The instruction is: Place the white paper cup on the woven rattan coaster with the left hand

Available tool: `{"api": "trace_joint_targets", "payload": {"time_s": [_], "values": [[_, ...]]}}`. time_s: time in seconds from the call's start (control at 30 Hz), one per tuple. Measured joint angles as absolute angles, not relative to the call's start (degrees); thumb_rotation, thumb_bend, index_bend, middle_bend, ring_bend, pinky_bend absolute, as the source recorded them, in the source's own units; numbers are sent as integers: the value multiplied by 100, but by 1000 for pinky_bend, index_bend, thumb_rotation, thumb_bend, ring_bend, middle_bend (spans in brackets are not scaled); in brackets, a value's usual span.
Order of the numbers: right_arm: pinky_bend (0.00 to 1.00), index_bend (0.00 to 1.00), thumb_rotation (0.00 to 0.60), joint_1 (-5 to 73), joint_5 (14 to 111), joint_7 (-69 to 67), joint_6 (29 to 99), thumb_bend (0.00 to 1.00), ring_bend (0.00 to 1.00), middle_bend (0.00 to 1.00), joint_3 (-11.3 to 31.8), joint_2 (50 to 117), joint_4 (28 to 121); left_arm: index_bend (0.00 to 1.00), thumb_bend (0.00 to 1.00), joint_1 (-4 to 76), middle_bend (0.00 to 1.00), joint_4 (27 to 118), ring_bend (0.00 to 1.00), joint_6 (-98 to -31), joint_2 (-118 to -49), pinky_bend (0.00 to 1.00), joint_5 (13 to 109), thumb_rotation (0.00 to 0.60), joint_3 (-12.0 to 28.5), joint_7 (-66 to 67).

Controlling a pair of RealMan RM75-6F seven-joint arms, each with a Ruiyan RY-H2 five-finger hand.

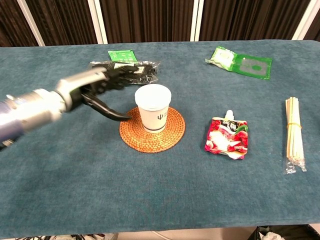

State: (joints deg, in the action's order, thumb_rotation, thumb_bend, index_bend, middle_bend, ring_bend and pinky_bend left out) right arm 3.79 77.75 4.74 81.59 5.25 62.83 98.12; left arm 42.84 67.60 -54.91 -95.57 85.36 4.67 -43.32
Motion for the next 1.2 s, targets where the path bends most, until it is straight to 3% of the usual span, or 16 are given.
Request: {"api": "trace_joint_targets", "payload": {"time_s": [0.17,0.4,0.53,0.87,1.0,1.2], "values": [[193,131,600,366,7819,518,8207,98,185,40,512,6304,9819,0,39,4111,38,7693,0,-5540,-8492,0,8447,600,368,-3232],[193,131,600,348,7840,522,8254,97,186,40,511,6306,9829,0,39,3799,43,9552,0,-5478,-6454,0,7793,600,144,-1279],[193,131,600,347,7872,521,8263,98,186,40,505,6310,9823,0,38,3460,45,10450,0,-5792,-5534,0,7480,600,-16,-335],[193,131,600,347,8011,448,8316,98,186,40,484,6332,9788,0,39,2090,46,10571,0,-7922,-5167,0,8343,600,-514,-118],[193,131,600,367,8040,429,8312,98,185,40,492,6361,9785,0,39,1584,46,10036,0,-8680,-5269,0,8917,600,-688,-790],[193,131,600,374,8044,433,8312,99,185,40,493,6401,9803,0,39,1172,46,9003,0,-9075,-5555,0,9179,600,-800,-1998]]}}
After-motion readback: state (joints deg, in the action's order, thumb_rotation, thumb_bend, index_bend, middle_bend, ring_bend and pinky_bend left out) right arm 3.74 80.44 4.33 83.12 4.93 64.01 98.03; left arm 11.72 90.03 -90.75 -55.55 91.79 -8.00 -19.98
